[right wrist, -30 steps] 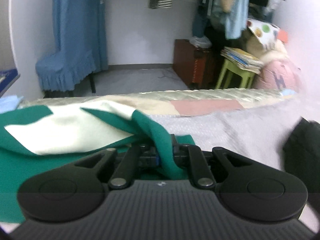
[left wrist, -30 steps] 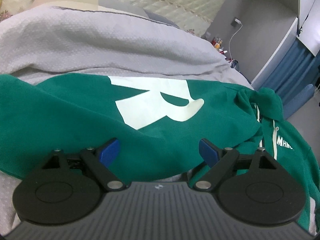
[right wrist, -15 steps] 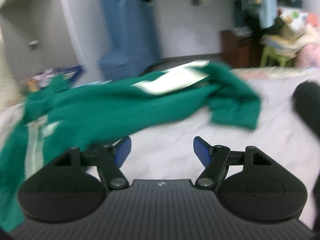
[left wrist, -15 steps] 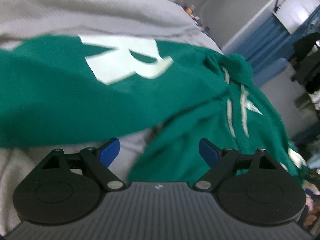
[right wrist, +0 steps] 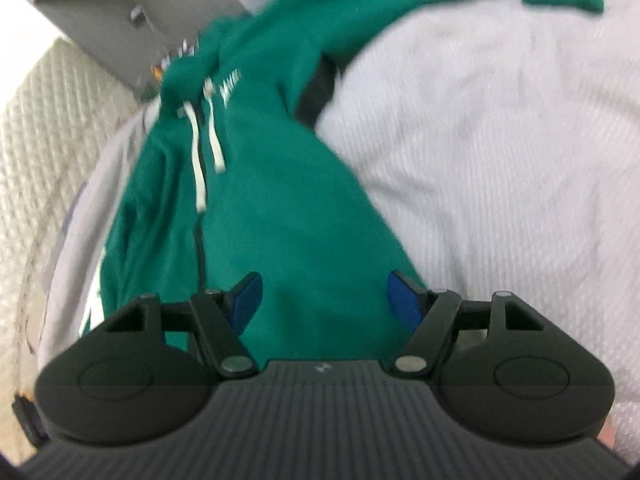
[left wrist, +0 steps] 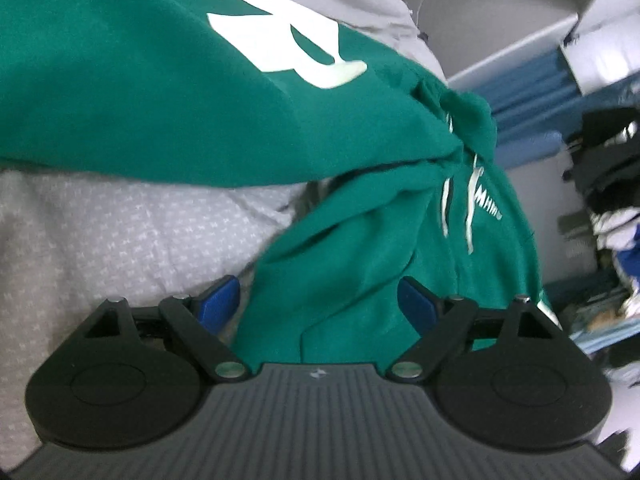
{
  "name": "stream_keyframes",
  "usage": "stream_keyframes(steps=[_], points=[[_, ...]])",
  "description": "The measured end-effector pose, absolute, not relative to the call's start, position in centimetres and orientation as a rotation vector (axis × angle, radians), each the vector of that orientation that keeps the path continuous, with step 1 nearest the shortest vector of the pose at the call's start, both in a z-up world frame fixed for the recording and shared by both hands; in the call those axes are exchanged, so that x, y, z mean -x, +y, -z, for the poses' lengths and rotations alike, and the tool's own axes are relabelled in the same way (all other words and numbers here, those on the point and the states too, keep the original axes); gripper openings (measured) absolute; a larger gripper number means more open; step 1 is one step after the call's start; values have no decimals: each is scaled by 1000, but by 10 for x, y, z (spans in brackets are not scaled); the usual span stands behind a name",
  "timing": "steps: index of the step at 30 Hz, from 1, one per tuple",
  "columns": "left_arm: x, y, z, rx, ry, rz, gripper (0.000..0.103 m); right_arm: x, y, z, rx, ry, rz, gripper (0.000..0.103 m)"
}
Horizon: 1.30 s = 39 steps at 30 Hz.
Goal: Fold large clothes
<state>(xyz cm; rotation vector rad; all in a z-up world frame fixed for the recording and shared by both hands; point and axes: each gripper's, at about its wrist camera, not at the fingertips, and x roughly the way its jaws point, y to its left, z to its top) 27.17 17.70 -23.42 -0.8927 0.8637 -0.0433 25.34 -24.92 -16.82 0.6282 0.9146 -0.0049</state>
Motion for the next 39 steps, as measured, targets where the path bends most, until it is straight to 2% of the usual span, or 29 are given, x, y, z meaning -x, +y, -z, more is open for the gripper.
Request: stream_keyframes(steps=[11, 16, 18, 20, 22, 23, 24, 25, 26, 28, 29, 31, 39], points=[[-259, 167, 228, 833, 872, 7, 89, -244, -261, 169, -606, 862, 134, 73], [-251, 156, 227, 804, 913, -24, 89, -251, -265, 200, -755, 969, 62, 73], [-245, 151, 228, 819, 932, -16, 89, -254, -257, 201, -725, 978, 33, 73], [-241, 146, 229, 840, 957, 19, 88, -254, -251, 197, -704, 981, -21, 69], [-235, 142, 228, 866, 962, 56, 87, -250, -244, 193, -710, 983, -100, 49], [-231, 140, 227, 884, 957, 72, 84, -248, -239, 191, -706, 985, -151, 42], [-228, 137, 225, 891, 955, 80, 75, -246, -236, 189, -704, 983, -185, 29], [-225, 134, 223, 878, 959, 75, 64, -243, -232, 186, -697, 977, -205, 27], [-223, 130, 219, 845, 965, 64, 58, -239, -230, 182, -672, 957, -204, 24], [-218, 125, 213, 804, 964, 45, 24, -233, -227, 169, -618, 896, -212, 17], [-214, 125, 211, 797, 959, 30, 16, -230, -226, 163, -600, 873, -219, 16], [-205, 131, 203, 833, 914, 29, 9, -225, -226, 152, -580, 834, -228, 15], [-163, 149, 159, 998, 777, 180, 7, -203, -231, 82, -408, 742, -222, 14]])
